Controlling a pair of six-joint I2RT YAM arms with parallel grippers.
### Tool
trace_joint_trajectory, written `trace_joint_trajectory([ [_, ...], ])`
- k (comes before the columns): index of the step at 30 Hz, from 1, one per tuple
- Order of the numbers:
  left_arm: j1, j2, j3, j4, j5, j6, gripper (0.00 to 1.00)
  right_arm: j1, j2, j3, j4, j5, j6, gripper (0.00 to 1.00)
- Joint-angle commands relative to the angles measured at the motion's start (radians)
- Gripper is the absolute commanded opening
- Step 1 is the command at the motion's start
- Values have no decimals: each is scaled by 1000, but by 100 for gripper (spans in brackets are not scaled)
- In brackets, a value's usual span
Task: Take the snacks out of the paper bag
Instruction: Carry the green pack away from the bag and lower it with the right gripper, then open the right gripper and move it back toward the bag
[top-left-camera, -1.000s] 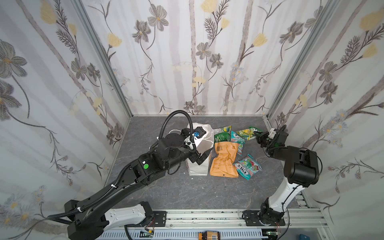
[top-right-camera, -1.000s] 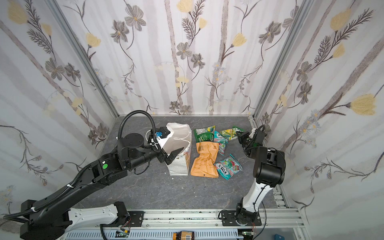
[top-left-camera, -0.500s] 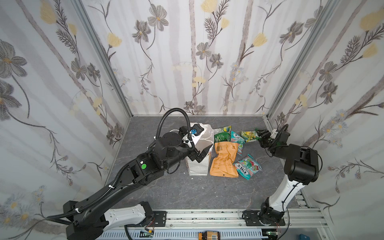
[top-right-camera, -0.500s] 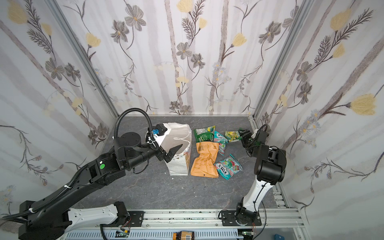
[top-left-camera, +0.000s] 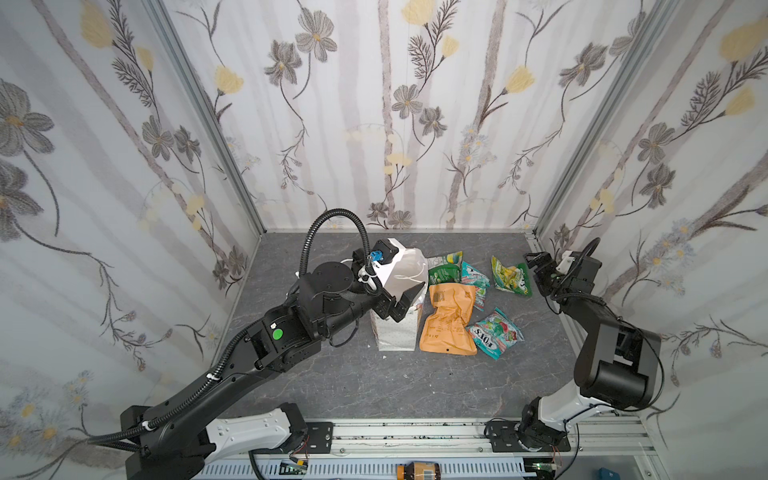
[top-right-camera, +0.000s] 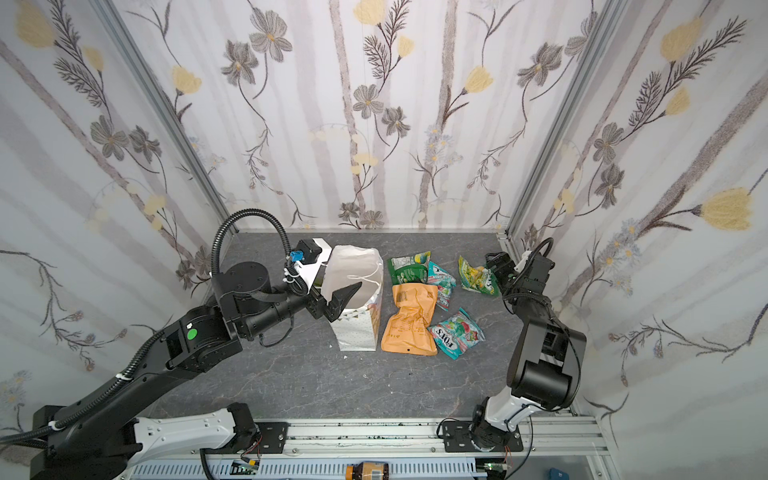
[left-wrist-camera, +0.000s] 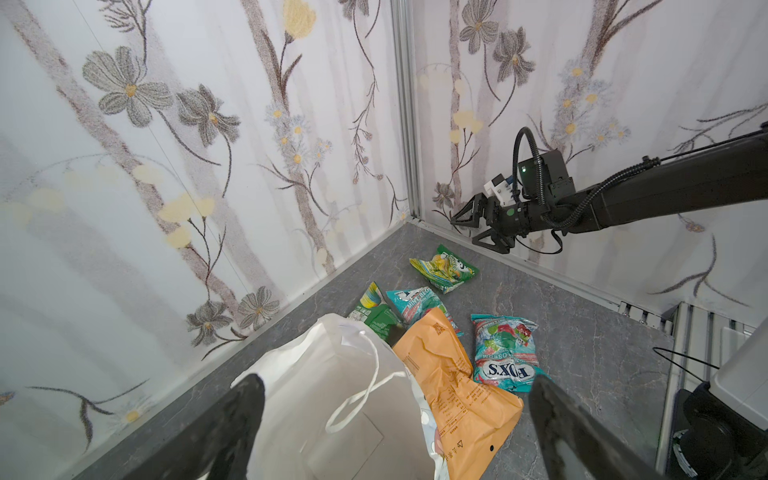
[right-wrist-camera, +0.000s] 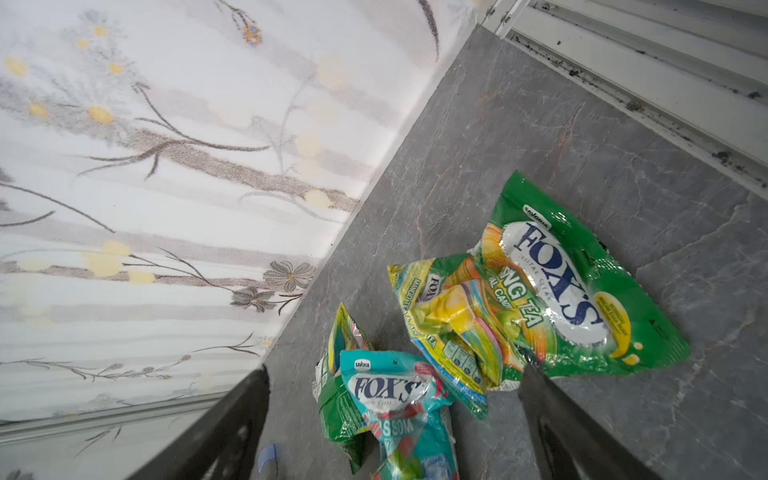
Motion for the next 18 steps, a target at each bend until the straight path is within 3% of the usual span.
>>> trace_joint_trajectory([
  [1,0,5,25,-30,-28,-45,100,1,-101,-10,-35,-11,-37,94],
  [7,19,44,78,-101,-102,-114,100,44,-351,-15,-92,-73,-43,94],
  [12,83,93,148,-157,-67,-191,100,143,-522,4,-150,-109,-76,98],
  [18,191,143,192,-218,3,-254,100,323,-625,55,-220,-133,-150,100],
])
